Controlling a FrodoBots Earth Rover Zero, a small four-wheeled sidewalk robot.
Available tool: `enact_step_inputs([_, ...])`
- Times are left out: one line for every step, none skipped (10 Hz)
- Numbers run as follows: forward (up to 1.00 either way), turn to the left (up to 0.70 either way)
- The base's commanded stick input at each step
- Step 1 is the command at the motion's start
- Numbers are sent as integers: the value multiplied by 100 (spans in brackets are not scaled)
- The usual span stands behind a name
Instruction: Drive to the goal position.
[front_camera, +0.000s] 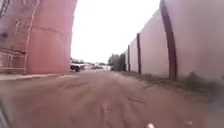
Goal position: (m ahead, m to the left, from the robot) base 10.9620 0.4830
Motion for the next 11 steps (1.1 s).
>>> enact_step_inputs([70, 0])
enact_step_inputs([70, 0])
enact_step_inputs([70, 0])
enact_step_inputs([70, 0])
enact_step_inputs([70, 0])
enact_step_inputs([70, 0])
enact_step_inputs([70, 0])
enact_step_inputs([70, 0])
enact_step_inputs([70, 0])
enact_step_inputs([70, 0])
enact_step_inputs([70, 0])
